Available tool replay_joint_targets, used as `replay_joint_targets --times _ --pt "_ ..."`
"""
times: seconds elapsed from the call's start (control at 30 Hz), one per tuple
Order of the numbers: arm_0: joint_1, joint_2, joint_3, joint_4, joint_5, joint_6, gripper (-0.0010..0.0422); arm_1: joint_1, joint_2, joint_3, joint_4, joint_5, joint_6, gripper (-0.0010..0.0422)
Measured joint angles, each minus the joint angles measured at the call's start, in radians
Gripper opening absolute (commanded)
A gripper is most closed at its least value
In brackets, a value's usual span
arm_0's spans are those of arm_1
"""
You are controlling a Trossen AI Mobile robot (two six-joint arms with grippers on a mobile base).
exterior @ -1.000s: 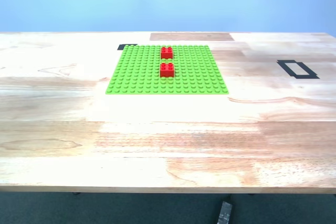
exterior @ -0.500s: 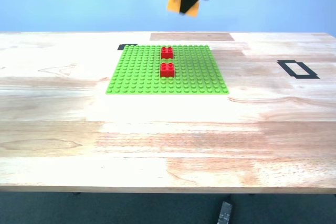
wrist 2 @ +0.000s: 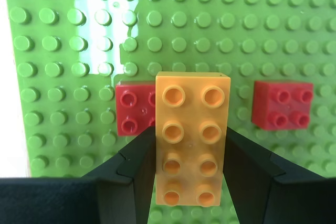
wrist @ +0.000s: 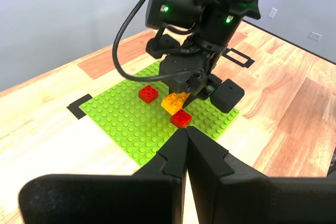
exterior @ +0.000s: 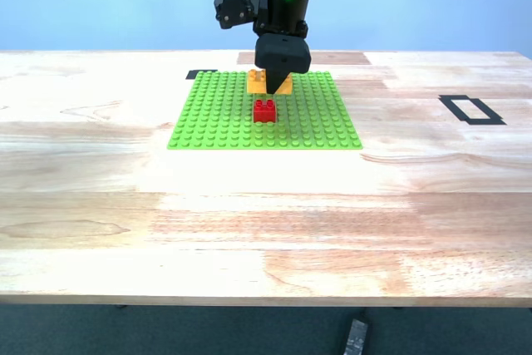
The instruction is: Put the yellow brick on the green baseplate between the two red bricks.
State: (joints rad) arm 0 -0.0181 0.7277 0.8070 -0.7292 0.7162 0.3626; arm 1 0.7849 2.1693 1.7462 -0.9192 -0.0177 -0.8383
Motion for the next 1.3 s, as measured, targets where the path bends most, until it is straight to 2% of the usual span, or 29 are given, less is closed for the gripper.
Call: replay_joint_targets --times 0.2,0.37,1.3 --pt "0.000 0.000 0.000 0.000 0.003 0.000 0.0000 -0.002 0.018 0.003 0.035 -0.001 -0.034 0.0009" --pt "0.000 0.000 0.000 0.002 0.051 0.000 0.0000 -0.013 0.018 0.003 0.057 -0.003 -0.055 0.0009" --pt "0.000 0.000 0.000 0.002 0.051 0.003 0.0000 -0.041 0.054 -0.010 0.121 -0.016 -0.034 0.0017"
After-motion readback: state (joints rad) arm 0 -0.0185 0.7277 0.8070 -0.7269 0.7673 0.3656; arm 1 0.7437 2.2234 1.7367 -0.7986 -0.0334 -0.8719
